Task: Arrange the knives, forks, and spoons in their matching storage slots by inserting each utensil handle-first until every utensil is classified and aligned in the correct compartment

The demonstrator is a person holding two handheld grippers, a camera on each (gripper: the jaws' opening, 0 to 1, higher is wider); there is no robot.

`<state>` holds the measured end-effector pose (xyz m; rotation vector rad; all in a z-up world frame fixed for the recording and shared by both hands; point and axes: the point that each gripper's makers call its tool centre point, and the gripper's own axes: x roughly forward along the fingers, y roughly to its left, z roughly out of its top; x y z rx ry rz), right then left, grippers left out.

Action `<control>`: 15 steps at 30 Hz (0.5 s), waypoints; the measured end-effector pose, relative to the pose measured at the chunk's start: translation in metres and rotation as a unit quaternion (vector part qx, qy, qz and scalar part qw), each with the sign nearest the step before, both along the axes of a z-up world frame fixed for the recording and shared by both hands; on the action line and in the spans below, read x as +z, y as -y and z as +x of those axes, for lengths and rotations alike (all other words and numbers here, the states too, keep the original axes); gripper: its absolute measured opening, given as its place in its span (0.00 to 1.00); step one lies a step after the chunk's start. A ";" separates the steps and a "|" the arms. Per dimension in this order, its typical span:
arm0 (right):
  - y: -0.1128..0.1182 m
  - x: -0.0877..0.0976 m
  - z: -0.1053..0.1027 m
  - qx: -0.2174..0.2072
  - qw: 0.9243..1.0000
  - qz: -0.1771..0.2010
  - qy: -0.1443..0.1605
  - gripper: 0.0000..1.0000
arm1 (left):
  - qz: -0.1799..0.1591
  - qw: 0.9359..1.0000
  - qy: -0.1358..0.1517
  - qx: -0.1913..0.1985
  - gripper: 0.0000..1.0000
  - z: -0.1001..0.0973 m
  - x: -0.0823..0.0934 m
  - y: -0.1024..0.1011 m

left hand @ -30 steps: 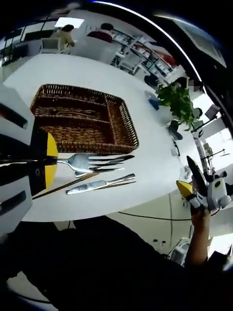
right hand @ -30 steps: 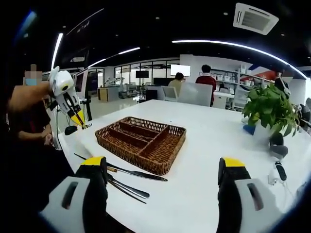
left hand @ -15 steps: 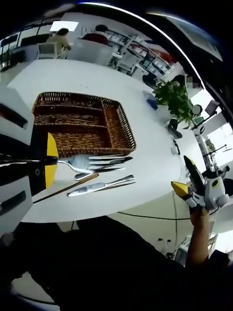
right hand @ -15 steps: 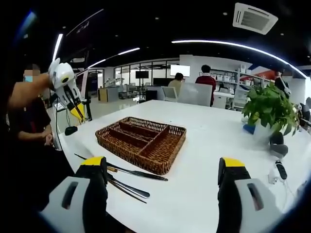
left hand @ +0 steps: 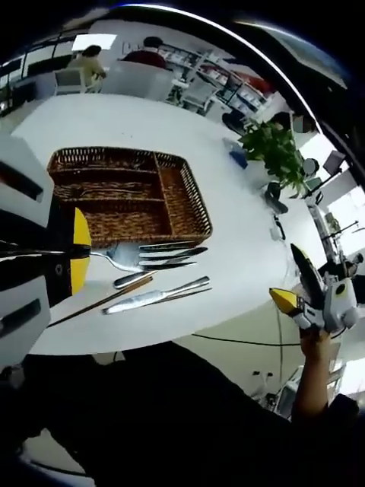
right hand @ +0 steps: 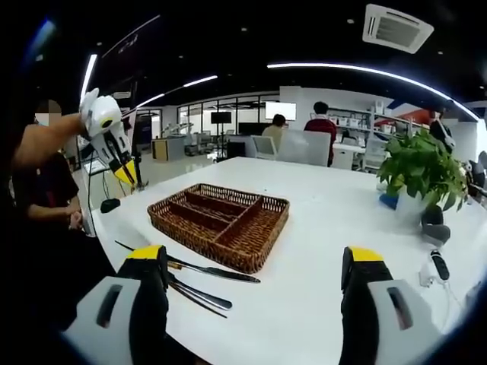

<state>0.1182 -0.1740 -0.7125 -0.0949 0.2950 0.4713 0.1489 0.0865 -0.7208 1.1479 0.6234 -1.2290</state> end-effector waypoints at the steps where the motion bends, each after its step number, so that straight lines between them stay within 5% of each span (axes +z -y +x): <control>1: 0.001 -0.001 0.000 -0.001 1.000 -0.001 -0.001 0.97 | 0.001 1.000 -0.001 0.000 0.00 0.001 0.000 0.001; 15: 0.007 -0.004 0.004 -0.007 1.000 0.004 -0.004 0.96 | 0.008 1.000 -0.002 0.002 0.00 0.036 0.005 0.009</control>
